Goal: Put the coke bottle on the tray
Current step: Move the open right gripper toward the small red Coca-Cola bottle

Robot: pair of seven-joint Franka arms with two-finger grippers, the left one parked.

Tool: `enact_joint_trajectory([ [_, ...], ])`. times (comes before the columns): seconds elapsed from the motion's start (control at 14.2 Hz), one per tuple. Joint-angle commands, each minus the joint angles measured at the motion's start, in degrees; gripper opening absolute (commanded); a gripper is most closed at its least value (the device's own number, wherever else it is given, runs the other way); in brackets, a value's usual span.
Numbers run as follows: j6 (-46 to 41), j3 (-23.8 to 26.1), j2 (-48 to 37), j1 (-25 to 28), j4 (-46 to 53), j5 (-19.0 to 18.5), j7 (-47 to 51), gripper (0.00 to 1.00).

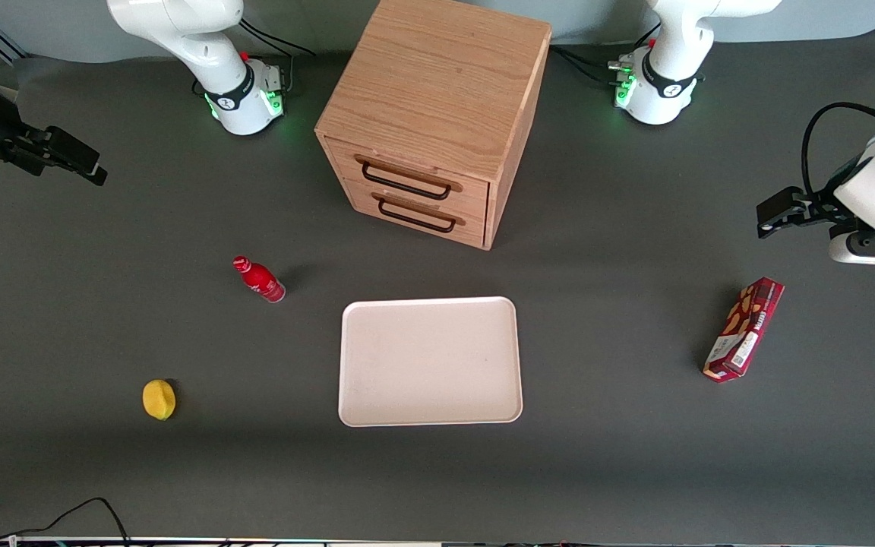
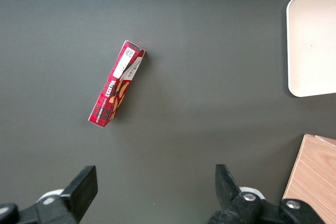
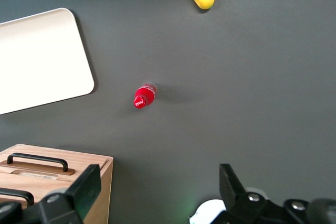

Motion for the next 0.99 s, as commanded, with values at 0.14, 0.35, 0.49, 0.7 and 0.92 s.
enact_joint_trajectory([
  [0.14, -2.1, 0.0, 2.1, 0.3, 2.4, 0.3, -0.9, 1.0],
  [0.35, -2.0, 0.5, 2.3, 0.4, 1.9, 1.1, -0.8, 1.0],
  [0.49, -0.7, 1.2, 3.4, 1.1, -0.1, 1.5, -0.5, 1.0],
  [0.7, 10.7, 3.6, 3.2, 1.1, -11.0, 4.4, 0.2, 1.0],
  [0.92, 27.0, 5.5, 4.6, 1.1, -21.9, 3.9, 2.2, 1.0],
])
